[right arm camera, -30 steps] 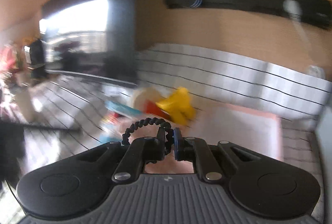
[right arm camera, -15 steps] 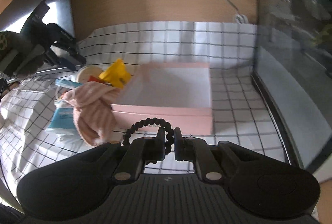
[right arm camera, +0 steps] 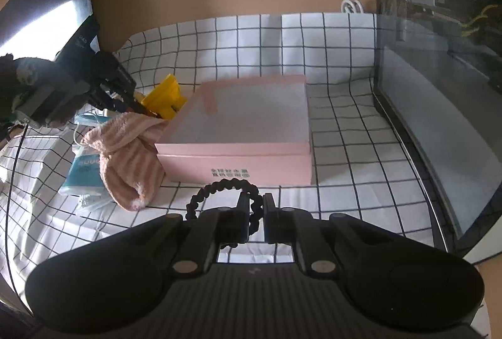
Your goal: Organize soft objects
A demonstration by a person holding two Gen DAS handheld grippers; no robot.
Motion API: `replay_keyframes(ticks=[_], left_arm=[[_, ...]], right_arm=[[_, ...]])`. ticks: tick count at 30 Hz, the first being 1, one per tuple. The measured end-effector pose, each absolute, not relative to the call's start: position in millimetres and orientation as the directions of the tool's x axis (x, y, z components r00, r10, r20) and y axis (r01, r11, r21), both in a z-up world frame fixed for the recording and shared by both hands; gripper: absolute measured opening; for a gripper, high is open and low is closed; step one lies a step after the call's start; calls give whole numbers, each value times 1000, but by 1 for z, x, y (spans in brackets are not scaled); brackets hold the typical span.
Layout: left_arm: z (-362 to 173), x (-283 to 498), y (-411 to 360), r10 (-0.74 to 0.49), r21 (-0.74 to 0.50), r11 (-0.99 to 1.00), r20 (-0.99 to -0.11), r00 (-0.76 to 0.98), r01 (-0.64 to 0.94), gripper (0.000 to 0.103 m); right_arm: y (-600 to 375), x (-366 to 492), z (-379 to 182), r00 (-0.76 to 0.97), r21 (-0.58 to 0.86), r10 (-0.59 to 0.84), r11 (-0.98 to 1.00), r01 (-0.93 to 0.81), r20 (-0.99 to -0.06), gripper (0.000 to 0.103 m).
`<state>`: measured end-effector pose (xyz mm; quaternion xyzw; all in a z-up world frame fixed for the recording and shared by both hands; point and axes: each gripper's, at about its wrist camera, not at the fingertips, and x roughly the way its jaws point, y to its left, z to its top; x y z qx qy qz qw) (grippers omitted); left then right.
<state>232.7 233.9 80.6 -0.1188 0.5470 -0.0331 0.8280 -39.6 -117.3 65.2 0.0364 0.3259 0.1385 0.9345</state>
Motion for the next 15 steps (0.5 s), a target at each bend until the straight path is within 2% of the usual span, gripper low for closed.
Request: replay_keyframes(ticks=[5, 9, 15], left_arm=[[64, 247, 226, -172, -229, 968, -904, 390, -103, 25], [59, 250, 227, -197, -263, 959, -888, 414, -107, 17], [83, 217, 233, -207, -270, 962, -807, 552, -33, 12]], right_arm=[[-123, -39, 59, 738, 161, 266, 964, -212, -620, 8], [-125, -41, 57, 734, 153, 258, 966, -209, -629, 8], [-130, -39, 66, 750, 147, 263, 964, -220, -607, 8]])
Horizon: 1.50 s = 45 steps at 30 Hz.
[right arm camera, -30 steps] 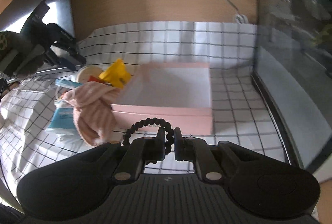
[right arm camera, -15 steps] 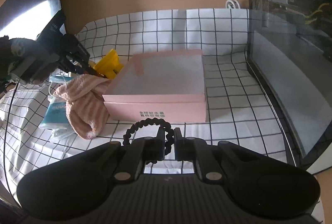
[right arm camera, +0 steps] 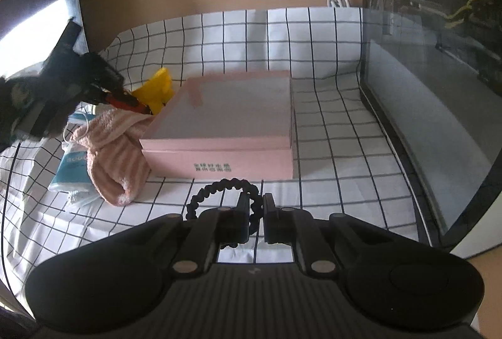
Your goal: Organize soft objects
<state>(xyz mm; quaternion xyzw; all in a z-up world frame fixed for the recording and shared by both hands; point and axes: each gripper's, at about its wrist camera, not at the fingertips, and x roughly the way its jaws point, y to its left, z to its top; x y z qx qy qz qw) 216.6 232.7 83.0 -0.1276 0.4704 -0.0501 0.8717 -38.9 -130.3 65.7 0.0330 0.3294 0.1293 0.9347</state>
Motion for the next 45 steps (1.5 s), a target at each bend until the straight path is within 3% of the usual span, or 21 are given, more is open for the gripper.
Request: replay_keyframes(ticks=[9, 12, 18, 25, 31, 35, 45], left_arm=[[153, 115, 236, -281, -309, 945, -605, 745, 105, 11], [168, 86, 220, -289, -272, 950, -584, 759, 153, 11], [163, 68, 227, -313, -366, 925, -588, 746, 100, 13], [153, 105, 278, -287, -523, 841, -649, 704, -139, 18], [123, 157, 285, -243, -451, 850, -795, 556, -273, 19], [115, 172, 279, -260, -455, 851, -799, 543, -262, 19], [127, 172, 273, -155, -316, 921, -832, 533, -226, 19]], right_arm=[[-121, -38, 74, 744, 112, 310, 946, -305, -592, 8], [-117, -39, 72, 733, 115, 323, 940, -320, -599, 8], [-102, -38, 72, 720, 114, 363, 922, -371, -592, 8], [-84, -34, 75, 719, 116, 393, 908, -403, -573, 8], [-86, -39, 71, 722, 112, 386, 911, -397, -574, 8], [-95, -36, 66, 721, 126, 362, 924, -361, -591, 8], [-105, -34, 59, 726, 133, 327, 940, -313, -604, 8]])
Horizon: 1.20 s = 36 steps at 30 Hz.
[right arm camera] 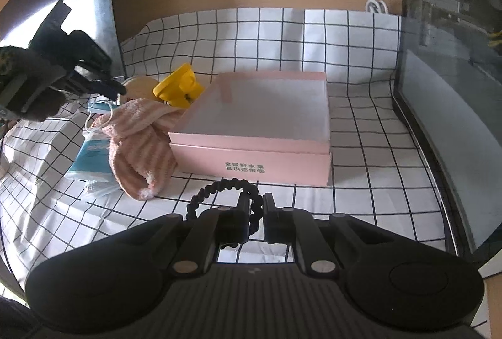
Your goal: Organize soft objects
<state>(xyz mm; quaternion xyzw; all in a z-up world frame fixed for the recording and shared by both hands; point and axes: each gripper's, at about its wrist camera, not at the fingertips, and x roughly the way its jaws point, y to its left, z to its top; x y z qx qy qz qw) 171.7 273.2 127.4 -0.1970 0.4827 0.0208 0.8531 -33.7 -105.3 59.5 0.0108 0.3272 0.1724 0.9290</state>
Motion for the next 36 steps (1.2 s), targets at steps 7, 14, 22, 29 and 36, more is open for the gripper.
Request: replay_keyframes(ticks=[7, 14, 22, 29, 36], left_arm=[[113, 182, 276, -183, -343, 905, -848, 498, -252, 19], [100, 205, 254, -251, -410, 884, -823, 510, -225, 24], [78, 233, 232, -171, -317, 918, -858, 485, -237, 22], [61, 237, 237, -206, -358, 884, -876, 436, -301, 13], [65, 213, 246, -261, -474, 842, -775, 576, -256, 9]], right_arm=[[-98, -34, 58, 716, 139, 348, 932, -335, -605, 8], [-101, -36, 56, 719, 143, 337, 937, -318, -608, 8], [-111, -34, 51, 720, 156, 316, 947, -281, -618, 8], [-118, -31, 46, 719, 174, 305, 952, -253, -625, 8], [-118, -30, 45, 720, 174, 307, 951, -256, -622, 8]])
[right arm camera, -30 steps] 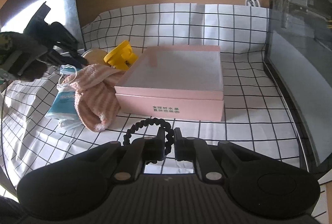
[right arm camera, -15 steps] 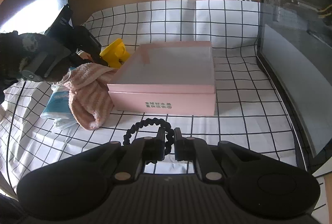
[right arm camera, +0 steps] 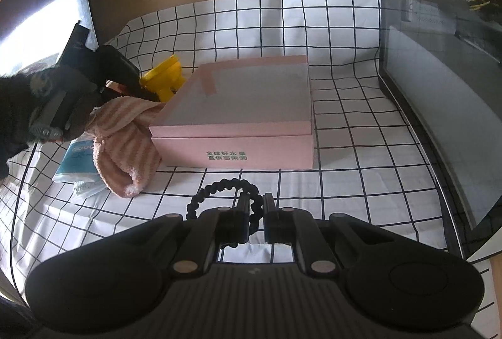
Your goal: Organize soft objects
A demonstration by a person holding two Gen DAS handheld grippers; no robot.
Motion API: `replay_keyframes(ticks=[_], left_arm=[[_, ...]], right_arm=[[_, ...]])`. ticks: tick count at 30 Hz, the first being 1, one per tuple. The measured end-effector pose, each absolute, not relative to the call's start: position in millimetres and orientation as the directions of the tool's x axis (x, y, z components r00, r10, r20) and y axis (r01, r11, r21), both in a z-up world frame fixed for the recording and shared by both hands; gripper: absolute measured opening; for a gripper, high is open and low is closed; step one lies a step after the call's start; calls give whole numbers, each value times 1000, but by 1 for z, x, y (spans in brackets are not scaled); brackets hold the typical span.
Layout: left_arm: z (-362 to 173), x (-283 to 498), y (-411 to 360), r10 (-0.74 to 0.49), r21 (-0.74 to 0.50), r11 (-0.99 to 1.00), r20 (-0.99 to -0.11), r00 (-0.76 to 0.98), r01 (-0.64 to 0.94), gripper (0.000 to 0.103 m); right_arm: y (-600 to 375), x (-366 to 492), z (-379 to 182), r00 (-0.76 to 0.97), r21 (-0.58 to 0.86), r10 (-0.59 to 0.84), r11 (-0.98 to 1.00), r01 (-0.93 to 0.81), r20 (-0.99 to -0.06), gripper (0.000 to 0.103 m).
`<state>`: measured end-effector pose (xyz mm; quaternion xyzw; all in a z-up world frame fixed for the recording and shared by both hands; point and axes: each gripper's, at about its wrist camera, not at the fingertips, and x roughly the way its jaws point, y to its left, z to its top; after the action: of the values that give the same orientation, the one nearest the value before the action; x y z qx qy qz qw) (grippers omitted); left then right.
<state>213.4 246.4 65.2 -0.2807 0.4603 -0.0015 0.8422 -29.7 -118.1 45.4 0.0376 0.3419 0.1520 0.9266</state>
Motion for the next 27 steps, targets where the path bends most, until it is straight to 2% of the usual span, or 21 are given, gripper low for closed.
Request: replay_keyframes(ticks=[4, 9, 17, 22, 27], left_arm=[[71, 195, 244, -325, -525, 839, -692, 645, -140, 8], [81, 175, 242, -354, -573, 813, -625, 695, -101, 8], [135, 97, 243, -378, -562, 826, -516, 769, 29, 8], [149, 39, 218, -463, -573, 810, -493, 737, 125, 8], [132, 4, 183, -584, -666, 729, -486, 650, 156, 8]], right_arm=[[-115, -27, 46, 715, 171, 317, 947, -271, -623, 8], [-106, -29, 51, 713, 149, 337, 938, -314, -615, 8], [-96, -33, 55, 701, 141, 370, 921, -363, -610, 8], [-97, -37, 58, 695, 127, 377, 915, -384, -612, 8], [-106, -43, 61, 698, 110, 361, 919, -377, -618, 8]])
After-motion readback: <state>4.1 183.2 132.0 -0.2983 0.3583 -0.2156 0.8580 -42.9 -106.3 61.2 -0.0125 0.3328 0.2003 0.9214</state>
